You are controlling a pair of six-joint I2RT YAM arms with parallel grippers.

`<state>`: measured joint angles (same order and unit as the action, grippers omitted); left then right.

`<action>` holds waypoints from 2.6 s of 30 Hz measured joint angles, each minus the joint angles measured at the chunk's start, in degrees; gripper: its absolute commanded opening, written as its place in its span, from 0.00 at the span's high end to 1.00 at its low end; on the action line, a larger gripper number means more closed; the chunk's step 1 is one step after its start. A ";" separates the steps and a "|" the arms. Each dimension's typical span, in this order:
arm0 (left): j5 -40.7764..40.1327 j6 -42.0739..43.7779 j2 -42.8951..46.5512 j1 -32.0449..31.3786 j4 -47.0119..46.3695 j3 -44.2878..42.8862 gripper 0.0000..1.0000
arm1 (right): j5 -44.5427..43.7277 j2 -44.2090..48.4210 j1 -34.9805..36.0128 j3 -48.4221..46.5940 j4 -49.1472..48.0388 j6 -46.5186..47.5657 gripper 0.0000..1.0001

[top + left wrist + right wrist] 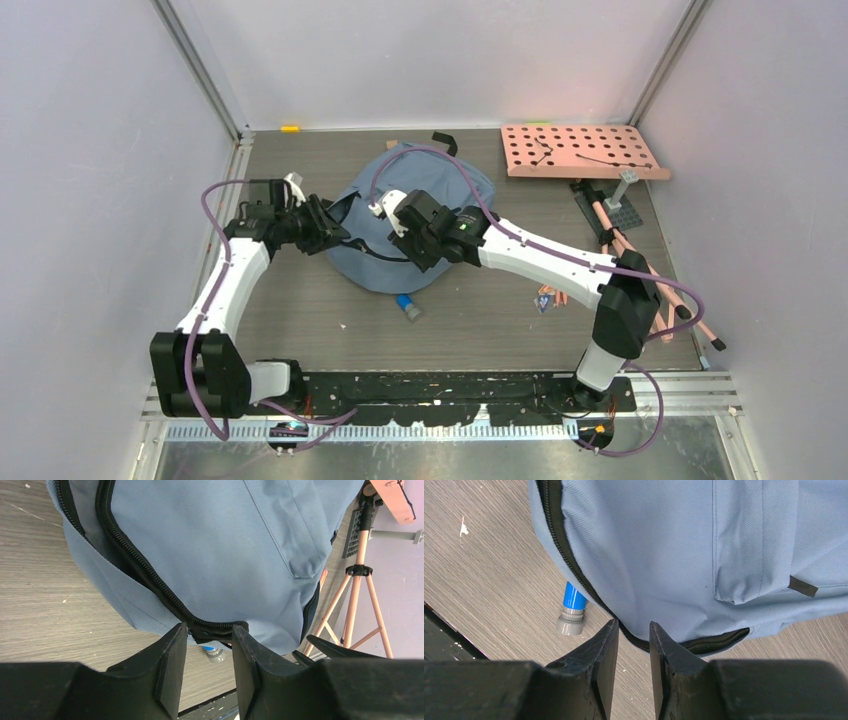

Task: Pack the student bag
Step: Zip the student bag at the center of the board.

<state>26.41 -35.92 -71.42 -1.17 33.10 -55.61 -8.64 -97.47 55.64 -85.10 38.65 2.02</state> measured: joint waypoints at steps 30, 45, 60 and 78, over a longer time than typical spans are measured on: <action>-2.89 -7.19 3.23 -0.24 1.42 2.69 1.00 | 1.81 1.84 -0.63 0.00 0.33 4.55 0.41; -5.35 -9.90 5.77 -0.39 7.72 -1.64 1.00 | 20.09 -9.14 -0.63 -11.74 -0.90 6.01 0.31; -4.33 -8.68 1.66 3.19 8.63 -2.86 1.00 | 21.79 -16.70 -0.81 -17.53 0.24 5.79 0.99; -2.51 -9.14 -6.19 8.41 5.64 -5.97 1.00 | 18.36 -12.37 -0.70 -13.49 -0.96 6.88 0.99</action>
<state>23.90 -45.06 -77.60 7.25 38.74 -61.58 9.72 -109.84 54.94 -98.59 37.69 8.91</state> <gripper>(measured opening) 0.012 0.040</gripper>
